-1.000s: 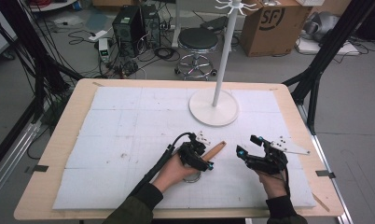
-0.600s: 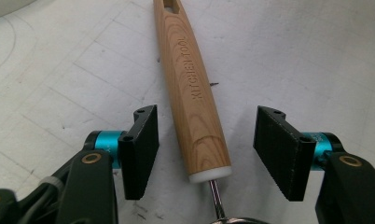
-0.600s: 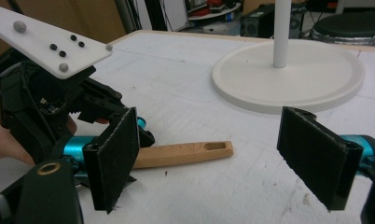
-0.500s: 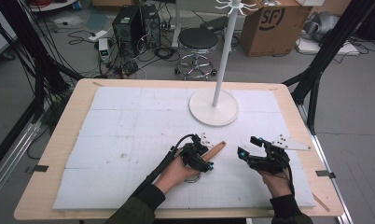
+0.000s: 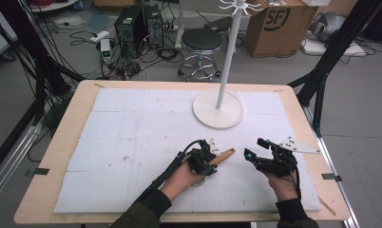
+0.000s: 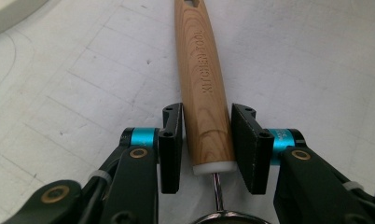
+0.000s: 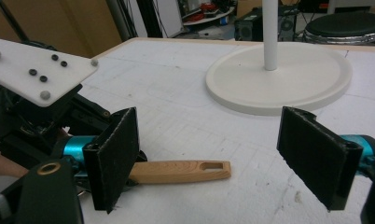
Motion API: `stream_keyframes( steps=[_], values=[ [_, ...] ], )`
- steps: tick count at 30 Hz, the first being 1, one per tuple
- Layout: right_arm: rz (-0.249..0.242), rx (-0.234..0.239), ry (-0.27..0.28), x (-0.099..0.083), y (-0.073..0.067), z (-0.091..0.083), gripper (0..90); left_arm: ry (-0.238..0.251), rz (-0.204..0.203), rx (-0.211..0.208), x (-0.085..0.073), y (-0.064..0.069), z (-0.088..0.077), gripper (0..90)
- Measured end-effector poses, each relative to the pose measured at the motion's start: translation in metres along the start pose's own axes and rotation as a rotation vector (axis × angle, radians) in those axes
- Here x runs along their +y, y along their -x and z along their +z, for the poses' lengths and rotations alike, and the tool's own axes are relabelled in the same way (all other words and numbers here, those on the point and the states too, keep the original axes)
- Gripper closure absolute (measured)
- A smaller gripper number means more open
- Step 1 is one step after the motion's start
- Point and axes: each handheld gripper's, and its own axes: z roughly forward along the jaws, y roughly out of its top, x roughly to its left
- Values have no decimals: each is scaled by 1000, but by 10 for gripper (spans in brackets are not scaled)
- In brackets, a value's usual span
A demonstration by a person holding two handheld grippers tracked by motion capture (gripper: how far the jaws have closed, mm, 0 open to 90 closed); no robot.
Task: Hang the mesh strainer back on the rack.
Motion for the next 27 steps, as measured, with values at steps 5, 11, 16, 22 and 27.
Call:
stream_keyframes(
  steps=[5, 11, 16, 22, 27],
  values=[
    [-9, -4, 9, 1, 0, 0, 207, -18, -13, 4, 3, 0, 1, 661],
    [0, -13, 13, 1, 1, -3, 218, -86, -3, 17, 12, 2, 1, 690],
    [10, -22, 26, 1, 2, -7, 222, -98, -1, 4, 14, 0, 2, 698],
    [15, -31, 32, 1, 2, -8, 225, -79, -3, -16, 12, -2, 1, 702],
    [12, -37, 36, 0, 4, -7, 225, -56, -7, -25, 9, -3, 0, 703]
  ],
)
